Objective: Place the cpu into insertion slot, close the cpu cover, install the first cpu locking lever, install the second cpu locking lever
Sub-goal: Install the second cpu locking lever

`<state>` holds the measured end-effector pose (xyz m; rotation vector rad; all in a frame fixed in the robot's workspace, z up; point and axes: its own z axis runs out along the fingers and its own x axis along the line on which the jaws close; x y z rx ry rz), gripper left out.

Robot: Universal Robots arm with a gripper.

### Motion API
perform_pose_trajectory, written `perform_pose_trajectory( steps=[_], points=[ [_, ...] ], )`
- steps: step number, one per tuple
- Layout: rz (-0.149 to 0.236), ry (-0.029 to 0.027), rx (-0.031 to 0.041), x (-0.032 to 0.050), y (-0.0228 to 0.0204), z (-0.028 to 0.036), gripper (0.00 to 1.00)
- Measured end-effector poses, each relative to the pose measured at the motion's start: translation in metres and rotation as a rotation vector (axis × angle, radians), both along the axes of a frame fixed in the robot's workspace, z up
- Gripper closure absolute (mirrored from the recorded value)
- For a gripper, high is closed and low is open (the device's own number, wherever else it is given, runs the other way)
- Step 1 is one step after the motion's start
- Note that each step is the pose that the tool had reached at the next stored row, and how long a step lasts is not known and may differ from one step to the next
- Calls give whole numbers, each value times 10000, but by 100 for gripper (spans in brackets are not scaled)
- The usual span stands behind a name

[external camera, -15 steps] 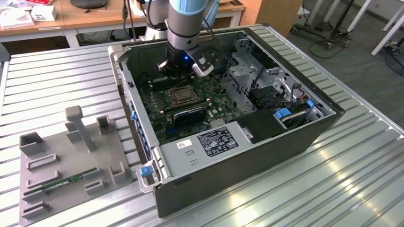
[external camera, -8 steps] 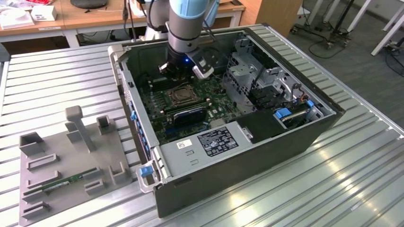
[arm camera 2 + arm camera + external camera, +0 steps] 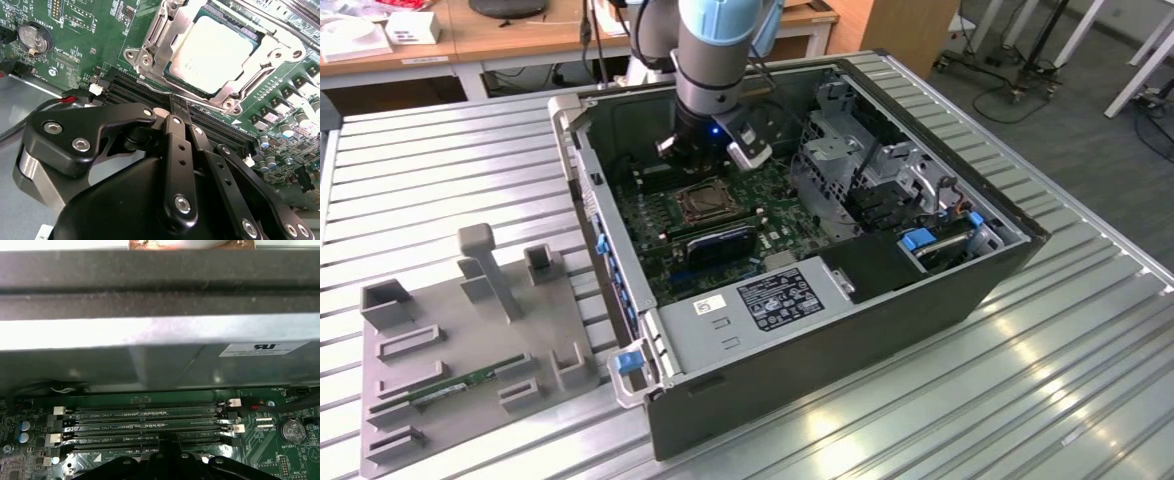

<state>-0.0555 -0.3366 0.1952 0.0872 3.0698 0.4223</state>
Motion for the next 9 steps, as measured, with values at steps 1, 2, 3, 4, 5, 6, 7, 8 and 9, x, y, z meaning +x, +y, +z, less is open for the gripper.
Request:
perform_pose_trajectory(
  steps=[1,2,3,4,5,6,7,8,9],
  points=[
    [0,0,-1,1,0,-5,89],
    [0,0,0,1,0,-9,89],
    [0,0,-1,1,-1,-12,89],
    [0,1,-3,1,-1,-13,89],
    [0,1,-3,2,-1,-14,89],
    [0,0,0,2,-2,-16,89],
    [1,-1,1,2,-4,-17,89],
    [1,-1,1,2,-7,-17,89],
    [1,-1,0,2,-10,-17,89]
  ],
)
